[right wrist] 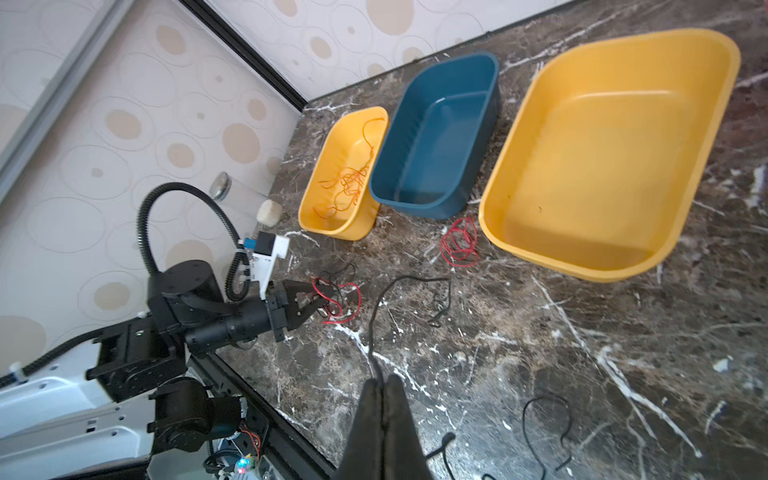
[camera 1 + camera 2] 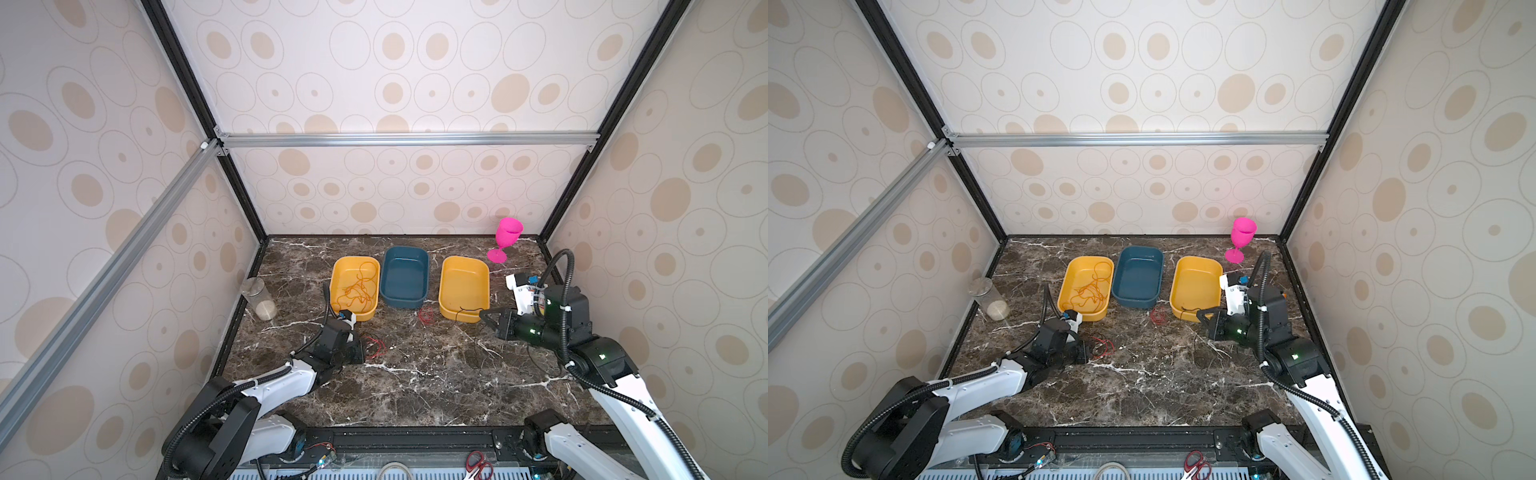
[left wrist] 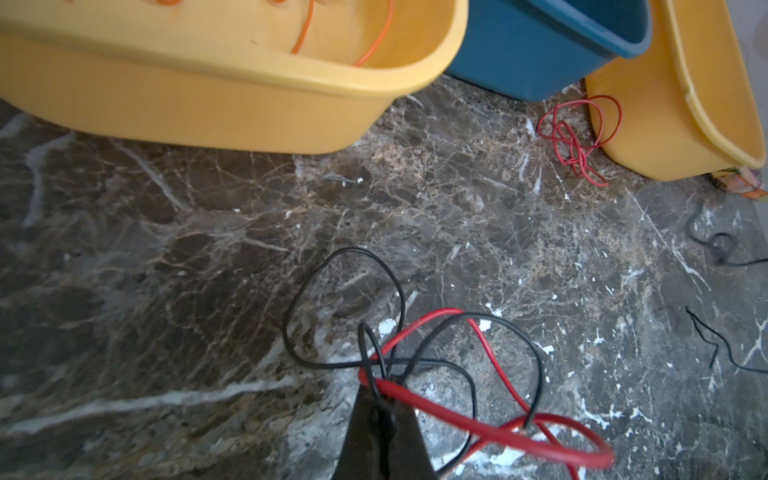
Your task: Untangle the cables
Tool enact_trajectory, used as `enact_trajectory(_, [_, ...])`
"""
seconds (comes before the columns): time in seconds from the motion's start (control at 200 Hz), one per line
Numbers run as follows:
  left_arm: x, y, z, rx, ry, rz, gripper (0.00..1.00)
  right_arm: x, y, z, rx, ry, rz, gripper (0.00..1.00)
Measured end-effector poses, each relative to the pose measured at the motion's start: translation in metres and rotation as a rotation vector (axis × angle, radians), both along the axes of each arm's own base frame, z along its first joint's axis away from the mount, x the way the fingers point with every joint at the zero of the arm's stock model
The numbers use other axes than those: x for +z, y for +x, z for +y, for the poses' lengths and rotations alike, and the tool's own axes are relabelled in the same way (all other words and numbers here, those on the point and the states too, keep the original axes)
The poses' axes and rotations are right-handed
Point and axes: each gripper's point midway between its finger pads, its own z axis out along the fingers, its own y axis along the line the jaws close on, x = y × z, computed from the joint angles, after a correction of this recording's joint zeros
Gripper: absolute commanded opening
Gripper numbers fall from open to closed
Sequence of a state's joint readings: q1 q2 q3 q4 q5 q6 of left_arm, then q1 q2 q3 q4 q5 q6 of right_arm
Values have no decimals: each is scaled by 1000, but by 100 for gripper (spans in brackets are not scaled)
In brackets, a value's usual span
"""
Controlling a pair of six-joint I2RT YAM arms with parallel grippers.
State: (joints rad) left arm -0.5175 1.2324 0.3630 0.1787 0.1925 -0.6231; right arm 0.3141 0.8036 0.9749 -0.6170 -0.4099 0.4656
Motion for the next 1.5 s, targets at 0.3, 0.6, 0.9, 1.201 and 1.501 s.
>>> enact_trajectory(0.3, [4,-1,-9,-31,-31,-14,5,35,25,18,40,8,-39,0])
enact_trajectory(0.6, [-2,-11,-13,-60,-38,1,5,92,63,26,29,-17,-135,0])
enact_trajectory(0.9, [1,-14,-13,-56,-54,-7,6,106,124,32,-12,-108,-182,0])
enact_trajectory(1.201, [4,-14,-16,-65,-65,-17,6,76,175,19,-78,-169,-133,0])
enact_trajectory(1.501, [1,-13,-16,-60,-58,-11,6,50,214,-6,-154,-174,-114,0])
